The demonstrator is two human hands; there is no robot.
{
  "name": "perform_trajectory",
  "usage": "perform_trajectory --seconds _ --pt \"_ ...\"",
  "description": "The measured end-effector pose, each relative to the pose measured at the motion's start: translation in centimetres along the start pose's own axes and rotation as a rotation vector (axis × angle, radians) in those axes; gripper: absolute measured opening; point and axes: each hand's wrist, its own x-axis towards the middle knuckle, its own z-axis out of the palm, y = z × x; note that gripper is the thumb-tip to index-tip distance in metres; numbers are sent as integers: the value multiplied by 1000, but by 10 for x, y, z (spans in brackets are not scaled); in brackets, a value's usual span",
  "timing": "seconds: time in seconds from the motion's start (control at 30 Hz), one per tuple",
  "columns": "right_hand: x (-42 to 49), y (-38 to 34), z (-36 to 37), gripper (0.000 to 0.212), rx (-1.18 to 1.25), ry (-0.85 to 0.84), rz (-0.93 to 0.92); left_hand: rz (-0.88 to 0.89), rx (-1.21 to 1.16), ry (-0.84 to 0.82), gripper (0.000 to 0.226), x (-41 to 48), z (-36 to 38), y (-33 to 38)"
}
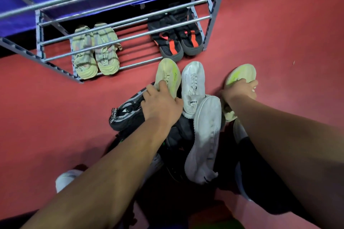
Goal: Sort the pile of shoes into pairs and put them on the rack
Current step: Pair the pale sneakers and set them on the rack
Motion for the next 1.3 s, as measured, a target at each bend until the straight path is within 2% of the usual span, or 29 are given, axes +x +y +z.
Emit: perform_trajectory --seconds 0.17,0.27,0.37,0.43,0.47,0.53,0.6,0.63,0.7,0.77,0.83,0.87,0.93,1.03,1.13,1.2,1.3 --pt "-12 -20 -40 69 -22 159 -156 -67 -166 -142 76 9 -22 -1" --pt "-25 -47 -67 69 54 155 -212 -87 -302 -184 74 15 -30 -5" --pt "-54 -73 -81 58 292 17 -188 -77 -434 -145 64 19 -37 -13" --pt "-86 -88 -80 35 486 -122 -221 -112 -529 -117 54 24 -44 -19" --pt "-102 -94 -75 28 565 -163 -236 -158 -624 -122 52 26 -50 -23" --pt "-132 -107 -59 29 640 -222 -251 -290 -959 -214 51 25 -65 -30" --pt "-159 -114 -45 47 610 -226 -303 -370 -1282 -365 53 22 -80 -39" --pt "-171 -115 -38 54 581 -216 -377 -351 -1346 -434 56 20 -87 -46" --pt "-187 -117 -27 42 571 -256 -566 -266 -1390 -522 59 19 -90 -62" --pt "-197 -115 -20 29 600 -342 -683 -213 -1376 -505 47 16 -87 -82" --pt "-199 -113 -12 29 651 -391 -697 -263 -1450 -416 38 15 -77 -105" --pt "-198 -114 -7 29 642 -363 -711 -302 -1494 -385 36 13 -71 -115" --pt "-200 -114 -3 35 444 -222 -751 -328 -1525 -354 34 9 -59 -134" --pt "-211 -107 8 65 20 -69 -675 -399 -1431 -310 37 9 -39 -153" --pt "-217 -100 27 86 -120 -99 -596 -557 -929 -249 46 12 -26 -162" --pt "-216 -98 36 84 -161 -81 -596 -532 -657 -231 61 7 -21 -160" --pt "-212 -103 35 74 -199 -67 -545 -480 -433 -173 101 2 -13 -148"
